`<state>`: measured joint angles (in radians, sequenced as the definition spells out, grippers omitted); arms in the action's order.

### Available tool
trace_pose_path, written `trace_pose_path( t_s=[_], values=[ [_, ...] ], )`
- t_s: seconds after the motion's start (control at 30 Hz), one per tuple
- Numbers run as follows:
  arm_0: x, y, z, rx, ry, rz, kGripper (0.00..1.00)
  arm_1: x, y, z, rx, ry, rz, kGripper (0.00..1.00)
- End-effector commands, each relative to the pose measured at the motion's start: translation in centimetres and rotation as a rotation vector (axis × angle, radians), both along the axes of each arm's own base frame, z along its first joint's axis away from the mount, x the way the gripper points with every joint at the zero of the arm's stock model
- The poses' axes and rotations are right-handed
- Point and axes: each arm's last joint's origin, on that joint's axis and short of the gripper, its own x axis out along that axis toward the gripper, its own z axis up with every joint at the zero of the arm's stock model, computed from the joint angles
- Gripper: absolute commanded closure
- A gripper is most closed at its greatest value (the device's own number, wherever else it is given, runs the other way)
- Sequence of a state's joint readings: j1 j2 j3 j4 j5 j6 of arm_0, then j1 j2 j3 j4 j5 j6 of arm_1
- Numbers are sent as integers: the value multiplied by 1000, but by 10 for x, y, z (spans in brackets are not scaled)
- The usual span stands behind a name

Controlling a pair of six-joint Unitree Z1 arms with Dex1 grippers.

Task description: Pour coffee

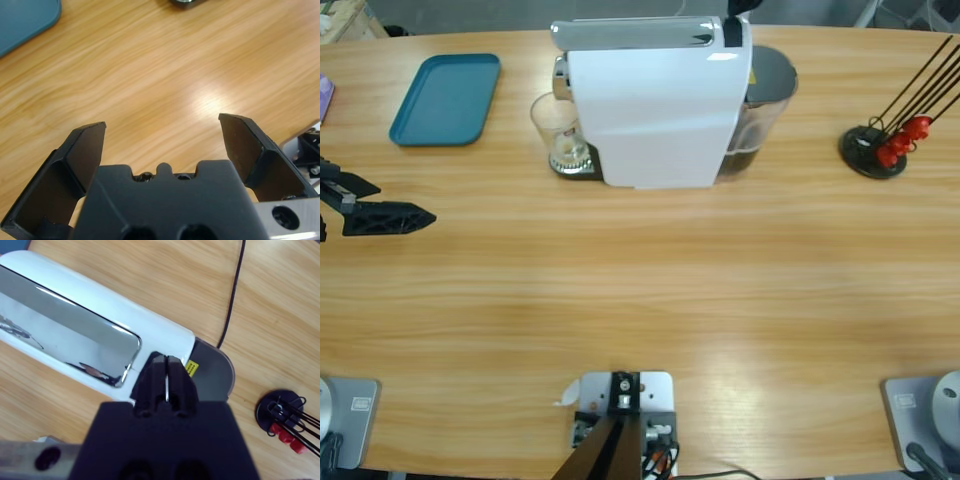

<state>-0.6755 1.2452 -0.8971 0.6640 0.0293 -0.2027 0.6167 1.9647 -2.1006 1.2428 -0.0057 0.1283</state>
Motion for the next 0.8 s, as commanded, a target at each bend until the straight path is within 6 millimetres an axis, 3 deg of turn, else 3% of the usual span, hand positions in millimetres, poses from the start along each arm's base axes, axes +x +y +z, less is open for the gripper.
trace_pose_path(
  t_s=[0.03,0.8],
  values=[
    [2,-4,-16,30,47,-24,13,-11,-5,19,-19,-54,21,1000],
    [3,-6,-18,31,55,-28,13,1,10,-13,-49,18,50,1000]
  ],
)
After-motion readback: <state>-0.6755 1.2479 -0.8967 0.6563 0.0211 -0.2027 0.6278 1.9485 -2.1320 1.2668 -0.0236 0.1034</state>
